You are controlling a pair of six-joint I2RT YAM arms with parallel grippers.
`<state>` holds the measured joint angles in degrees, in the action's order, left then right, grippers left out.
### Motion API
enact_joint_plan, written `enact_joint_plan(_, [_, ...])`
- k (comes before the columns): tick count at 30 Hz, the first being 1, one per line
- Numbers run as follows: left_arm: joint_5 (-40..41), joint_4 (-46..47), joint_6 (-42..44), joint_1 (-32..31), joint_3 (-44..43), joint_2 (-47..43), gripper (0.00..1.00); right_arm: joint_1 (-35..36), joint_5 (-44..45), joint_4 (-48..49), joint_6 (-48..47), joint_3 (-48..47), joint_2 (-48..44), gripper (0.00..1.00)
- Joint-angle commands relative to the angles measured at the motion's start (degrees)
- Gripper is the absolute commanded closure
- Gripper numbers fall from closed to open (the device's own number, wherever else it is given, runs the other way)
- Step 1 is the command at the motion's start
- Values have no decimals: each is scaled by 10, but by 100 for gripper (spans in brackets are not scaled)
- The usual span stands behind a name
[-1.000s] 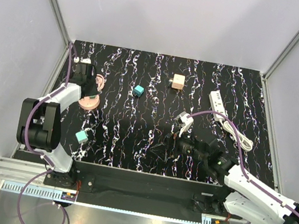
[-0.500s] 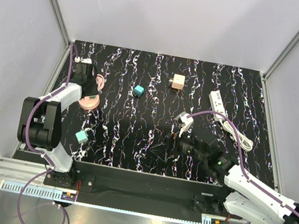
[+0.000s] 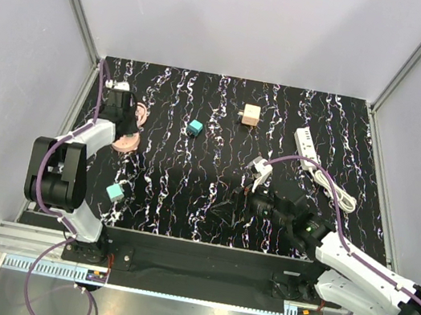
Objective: Insert the plug
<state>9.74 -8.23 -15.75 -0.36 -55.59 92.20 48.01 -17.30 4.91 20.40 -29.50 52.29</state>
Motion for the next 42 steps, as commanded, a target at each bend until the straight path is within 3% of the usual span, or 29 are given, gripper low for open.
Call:
enact_joint_plan(1, [27, 23, 19, -8, -1, -4, 100, 1, -11, 28, 3, 2, 2, 0])
enact_joint_plan(5, [34, 14, 21, -12, 12, -15, 100, 2, -11, 27, 3, 2, 0, 0])
enact_joint_plan(22, [19, -21, 7, -17, 37, -36, 70, 1, -10, 24, 10, 11, -24, 0])
enact_joint_plan(30, [19, -51, 3, -17, 29, -34, 67, 1, -9, 24, 10, 12, -26, 0])
enact_joint_plan(31, [18, -54, 4, -17, 28, -35, 68, 2, -8, 24, 10, 12, -27, 0])
enact_joint_plan(32, [13, -58, 5, -17, 27, -36, 90, 2, -9, 25, 10, 13, -26, 0])
enact_joint_plan(33, [13, -70, 3, -17, 19, -38, 97, 2, -6, 26, 10, 13, -26, 0])
enact_joint_plan(39, [5, -116, 4, -17, -35, -112, 100, 1, 18, -1, -13, -20, -2, 0])
enact_joint_plan(42, [-47, -164, 0, -17, -87, -162, 100, 2, 19, -8, -40, -47, 6, 0])
